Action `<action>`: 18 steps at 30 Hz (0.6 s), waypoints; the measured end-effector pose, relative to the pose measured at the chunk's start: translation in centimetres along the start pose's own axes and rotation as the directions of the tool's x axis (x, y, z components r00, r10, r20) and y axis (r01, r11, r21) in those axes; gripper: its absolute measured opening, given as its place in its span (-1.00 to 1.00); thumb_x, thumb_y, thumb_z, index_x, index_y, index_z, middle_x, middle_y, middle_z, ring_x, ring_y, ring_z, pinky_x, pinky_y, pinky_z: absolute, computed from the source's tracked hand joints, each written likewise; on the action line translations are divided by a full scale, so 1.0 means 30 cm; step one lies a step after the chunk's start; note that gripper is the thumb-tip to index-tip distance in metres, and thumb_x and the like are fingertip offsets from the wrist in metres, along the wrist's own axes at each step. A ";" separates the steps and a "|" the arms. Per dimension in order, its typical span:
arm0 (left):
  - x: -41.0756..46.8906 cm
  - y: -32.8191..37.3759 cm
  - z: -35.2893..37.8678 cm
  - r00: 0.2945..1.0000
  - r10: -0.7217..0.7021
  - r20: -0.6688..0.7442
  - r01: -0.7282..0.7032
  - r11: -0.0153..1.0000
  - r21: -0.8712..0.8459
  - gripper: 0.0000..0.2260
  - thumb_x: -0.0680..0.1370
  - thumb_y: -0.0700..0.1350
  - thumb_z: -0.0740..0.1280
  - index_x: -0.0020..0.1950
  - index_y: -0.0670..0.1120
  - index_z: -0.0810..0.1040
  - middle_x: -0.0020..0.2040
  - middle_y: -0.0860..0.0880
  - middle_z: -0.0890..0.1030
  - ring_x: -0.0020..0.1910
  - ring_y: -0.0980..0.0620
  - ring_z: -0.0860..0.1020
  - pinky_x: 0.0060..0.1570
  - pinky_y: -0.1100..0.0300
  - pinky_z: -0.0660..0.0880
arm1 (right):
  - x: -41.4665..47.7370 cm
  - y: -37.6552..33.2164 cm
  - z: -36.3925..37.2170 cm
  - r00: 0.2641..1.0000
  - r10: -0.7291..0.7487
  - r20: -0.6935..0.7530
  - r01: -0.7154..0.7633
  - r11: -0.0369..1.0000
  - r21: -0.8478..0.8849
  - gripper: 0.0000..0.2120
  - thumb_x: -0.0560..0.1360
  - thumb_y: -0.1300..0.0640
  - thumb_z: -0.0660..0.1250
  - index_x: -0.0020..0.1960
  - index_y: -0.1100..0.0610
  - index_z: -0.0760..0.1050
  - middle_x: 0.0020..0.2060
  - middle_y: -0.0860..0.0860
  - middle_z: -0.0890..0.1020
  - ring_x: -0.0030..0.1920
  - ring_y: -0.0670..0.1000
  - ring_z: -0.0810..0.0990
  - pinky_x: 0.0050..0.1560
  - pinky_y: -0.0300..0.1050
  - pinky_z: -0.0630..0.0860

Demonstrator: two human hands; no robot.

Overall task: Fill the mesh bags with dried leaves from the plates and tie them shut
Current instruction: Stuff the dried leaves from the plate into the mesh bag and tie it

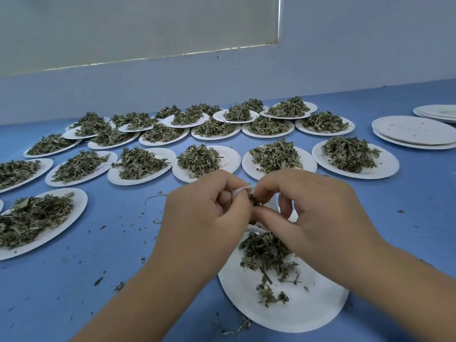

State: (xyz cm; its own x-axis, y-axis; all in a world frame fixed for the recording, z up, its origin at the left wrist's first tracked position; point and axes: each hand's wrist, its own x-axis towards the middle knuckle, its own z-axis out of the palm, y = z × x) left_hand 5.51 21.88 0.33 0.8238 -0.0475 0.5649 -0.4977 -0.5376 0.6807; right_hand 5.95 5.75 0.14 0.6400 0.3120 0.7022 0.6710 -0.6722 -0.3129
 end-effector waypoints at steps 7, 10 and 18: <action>0.000 0.004 -0.010 1.000 -0.002 -0.022 0.001 0.997 -0.072 -0.89 0.42 -0.10 0.31 -0.25 0.04 0.61 -0.47 -0.07 0.46 -0.49 -0.03 0.35 -0.50 0.29 0.29 | 0.008 0.015 -0.001 0.989 -0.141 0.052 0.142 0.990 -0.013 -0.93 0.45 0.14 0.40 -0.15 0.06 0.67 -0.31 -0.12 0.63 -0.30 -0.03 0.52 -0.29 -0.12 0.50; -0.003 0.006 -0.007 1.000 -0.001 -0.010 0.000 0.998 -0.065 -0.90 0.42 -0.10 0.31 -0.23 0.04 0.61 -0.47 -0.06 0.47 -0.49 -0.01 0.35 -0.51 0.32 0.29 | 0.012 0.016 0.006 0.975 -0.163 0.150 0.168 0.986 -0.021 -0.84 0.53 0.10 0.33 -0.12 0.07 0.67 -0.30 -0.09 0.64 -0.29 0.07 0.51 -0.28 0.00 0.48; 0.011 0.001 -0.028 0.998 -0.014 -0.060 0.011 0.999 -0.049 -0.90 0.42 -0.08 0.31 -0.22 0.07 0.62 -0.39 -0.02 0.55 -0.46 0.02 0.44 -0.51 0.32 0.37 | 0.014 0.015 -0.015 0.906 -0.246 0.345 0.260 0.966 0.004 -0.58 0.56 -0.21 0.14 0.18 0.00 0.62 0.11 -0.20 0.63 -0.18 0.06 0.47 -0.14 0.00 0.47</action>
State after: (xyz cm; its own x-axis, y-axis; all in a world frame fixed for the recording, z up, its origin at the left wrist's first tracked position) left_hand 5.53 22.56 0.93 0.8129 0.0110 0.5823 -0.5011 -0.4965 0.7088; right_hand 6.35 5.26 0.58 0.5441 0.6791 0.4927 0.8160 -0.5649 -0.1224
